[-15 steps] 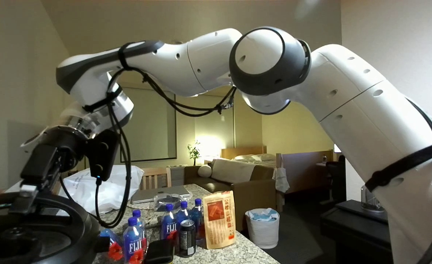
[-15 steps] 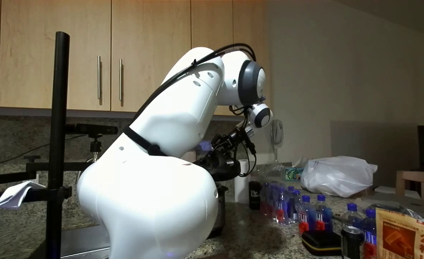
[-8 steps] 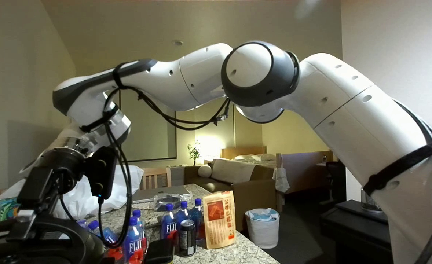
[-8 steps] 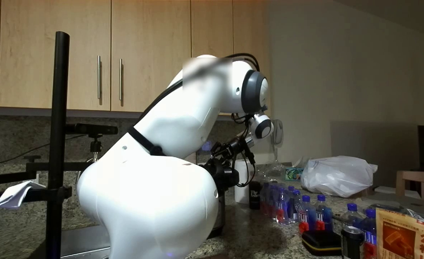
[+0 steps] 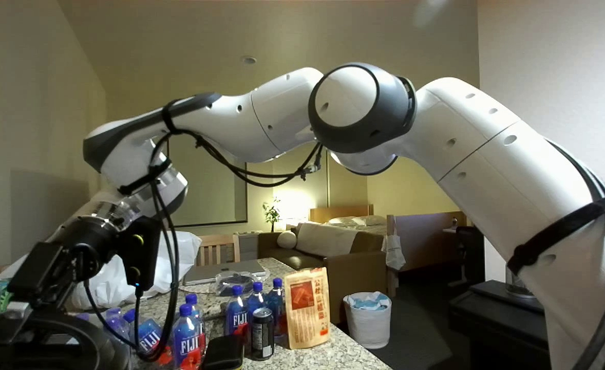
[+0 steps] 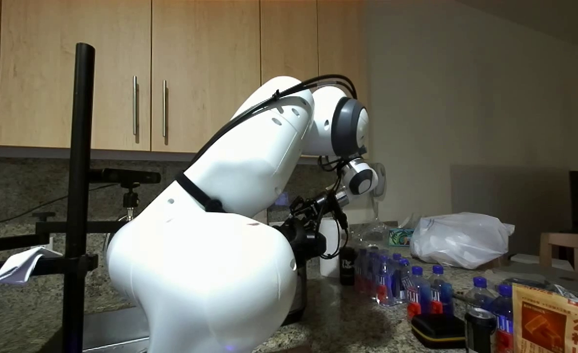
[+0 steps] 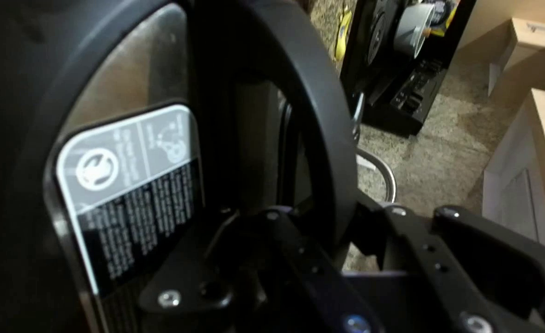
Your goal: Put the lid on the cooker
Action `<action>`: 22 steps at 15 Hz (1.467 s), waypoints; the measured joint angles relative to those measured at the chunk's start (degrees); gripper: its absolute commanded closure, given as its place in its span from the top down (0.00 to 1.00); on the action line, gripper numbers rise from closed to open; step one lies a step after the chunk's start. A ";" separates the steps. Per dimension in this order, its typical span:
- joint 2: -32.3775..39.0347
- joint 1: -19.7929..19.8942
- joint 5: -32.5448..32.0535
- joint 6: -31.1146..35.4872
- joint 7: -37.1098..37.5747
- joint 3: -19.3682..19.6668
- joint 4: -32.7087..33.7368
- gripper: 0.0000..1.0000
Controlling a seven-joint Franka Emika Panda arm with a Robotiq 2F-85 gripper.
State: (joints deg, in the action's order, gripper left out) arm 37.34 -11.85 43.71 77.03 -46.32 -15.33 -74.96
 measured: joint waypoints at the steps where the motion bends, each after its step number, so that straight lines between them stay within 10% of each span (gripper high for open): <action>1: 0.16 0.45 2.11 1.84 0.00 0.00 -0.95 0.03; 22: -7.24 -6.21 12.72 36.02 4.71 -2.99 -17.21 0.03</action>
State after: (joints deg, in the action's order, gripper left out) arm 30.10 -18.07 56.43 113.05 -41.60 -18.32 -92.17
